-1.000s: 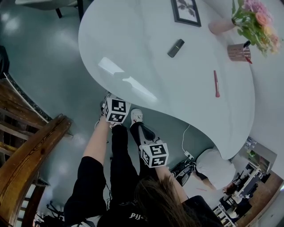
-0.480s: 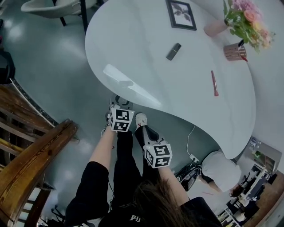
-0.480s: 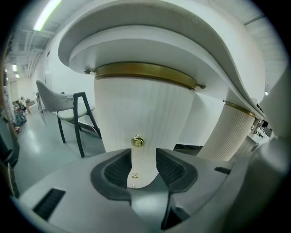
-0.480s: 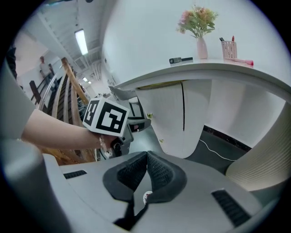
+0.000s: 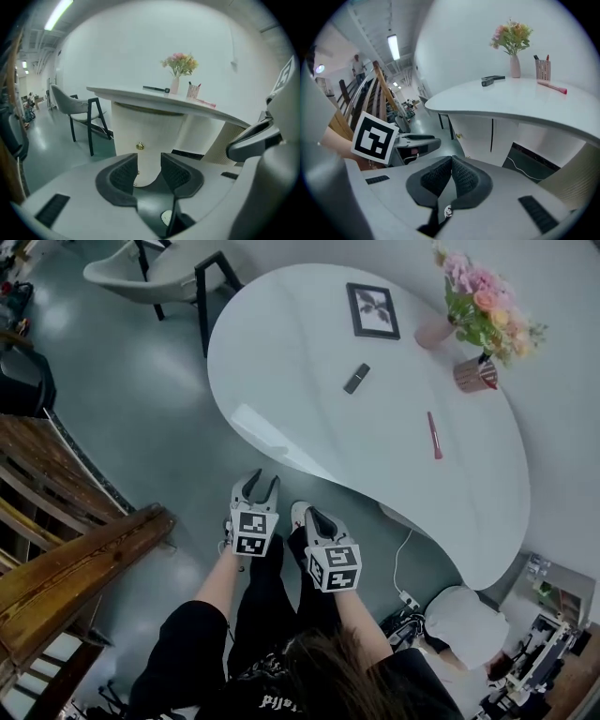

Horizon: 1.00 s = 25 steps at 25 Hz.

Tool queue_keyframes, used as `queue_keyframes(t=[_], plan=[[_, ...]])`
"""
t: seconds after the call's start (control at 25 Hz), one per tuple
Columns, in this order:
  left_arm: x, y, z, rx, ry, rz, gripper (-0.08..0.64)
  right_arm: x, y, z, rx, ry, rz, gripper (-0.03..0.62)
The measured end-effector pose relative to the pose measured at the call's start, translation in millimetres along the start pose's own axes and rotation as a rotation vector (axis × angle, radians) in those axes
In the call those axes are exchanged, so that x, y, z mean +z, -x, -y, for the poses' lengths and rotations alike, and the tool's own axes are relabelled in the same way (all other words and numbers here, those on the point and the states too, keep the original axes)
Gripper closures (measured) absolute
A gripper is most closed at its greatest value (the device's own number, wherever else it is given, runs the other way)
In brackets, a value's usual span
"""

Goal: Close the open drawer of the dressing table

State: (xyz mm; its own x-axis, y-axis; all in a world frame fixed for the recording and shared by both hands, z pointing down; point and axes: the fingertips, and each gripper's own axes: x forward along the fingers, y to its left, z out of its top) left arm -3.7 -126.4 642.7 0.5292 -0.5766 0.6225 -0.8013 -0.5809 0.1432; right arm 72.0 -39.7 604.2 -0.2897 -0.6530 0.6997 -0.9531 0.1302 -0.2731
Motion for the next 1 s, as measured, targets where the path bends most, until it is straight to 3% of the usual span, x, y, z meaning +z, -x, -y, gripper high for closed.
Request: queue_keyframes(t=[0.48, 1.0], plan=[[81.4, 95.6, 45.3, 0.031, 0.035, 0.152, 0.403, 80.3, 59.5, -15.6, 0.041, 0.023, 0.169, 0.566], [149.8, 146.5, 84.1, 0.031, -0.02, 0.287, 0.43, 141.6, 108.0, -4.3, 0.025, 0.051, 0.319, 0.566]])
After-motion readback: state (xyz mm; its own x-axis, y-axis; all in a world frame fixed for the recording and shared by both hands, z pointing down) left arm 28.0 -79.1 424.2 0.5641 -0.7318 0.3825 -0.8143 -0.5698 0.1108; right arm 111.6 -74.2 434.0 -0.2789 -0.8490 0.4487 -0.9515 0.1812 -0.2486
